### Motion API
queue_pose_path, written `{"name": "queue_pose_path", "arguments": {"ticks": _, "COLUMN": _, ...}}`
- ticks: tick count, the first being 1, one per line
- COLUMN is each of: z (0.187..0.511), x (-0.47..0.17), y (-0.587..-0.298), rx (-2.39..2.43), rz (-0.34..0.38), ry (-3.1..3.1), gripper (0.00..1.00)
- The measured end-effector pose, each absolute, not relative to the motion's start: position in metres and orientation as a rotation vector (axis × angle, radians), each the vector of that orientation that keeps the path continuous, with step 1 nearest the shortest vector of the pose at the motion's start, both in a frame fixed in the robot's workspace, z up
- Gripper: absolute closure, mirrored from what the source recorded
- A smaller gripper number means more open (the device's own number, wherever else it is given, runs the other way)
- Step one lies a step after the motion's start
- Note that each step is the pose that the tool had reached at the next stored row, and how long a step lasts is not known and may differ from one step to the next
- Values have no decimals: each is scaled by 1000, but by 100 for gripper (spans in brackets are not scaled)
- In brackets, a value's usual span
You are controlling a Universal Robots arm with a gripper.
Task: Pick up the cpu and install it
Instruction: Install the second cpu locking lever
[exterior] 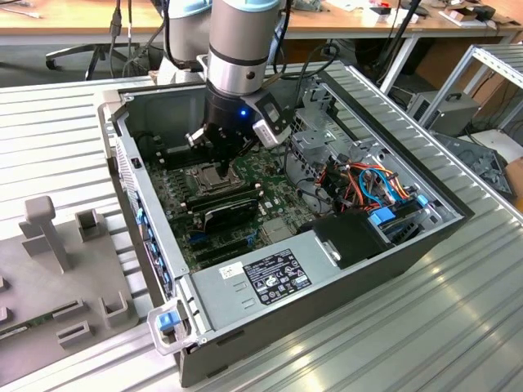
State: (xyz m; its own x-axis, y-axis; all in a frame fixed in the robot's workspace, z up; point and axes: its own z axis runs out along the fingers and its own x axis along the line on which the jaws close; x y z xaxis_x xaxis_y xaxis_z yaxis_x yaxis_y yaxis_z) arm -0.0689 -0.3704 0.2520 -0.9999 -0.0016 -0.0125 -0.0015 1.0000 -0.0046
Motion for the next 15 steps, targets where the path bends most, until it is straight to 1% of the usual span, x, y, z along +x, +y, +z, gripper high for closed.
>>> {"name": "queue_pose_path", "arguments": {"ticks": 5, "z": 252, "x": -69, "y": -355, "rx": -2, "rz": -7, "ry": 3129, "gripper": 89}}
{"name": "queue_pose_path", "arguments": {"ticks": 15, "z": 252, "x": -69, "y": -354, "rx": -2, "rz": -7, "ry": 3129, "gripper": 89}}
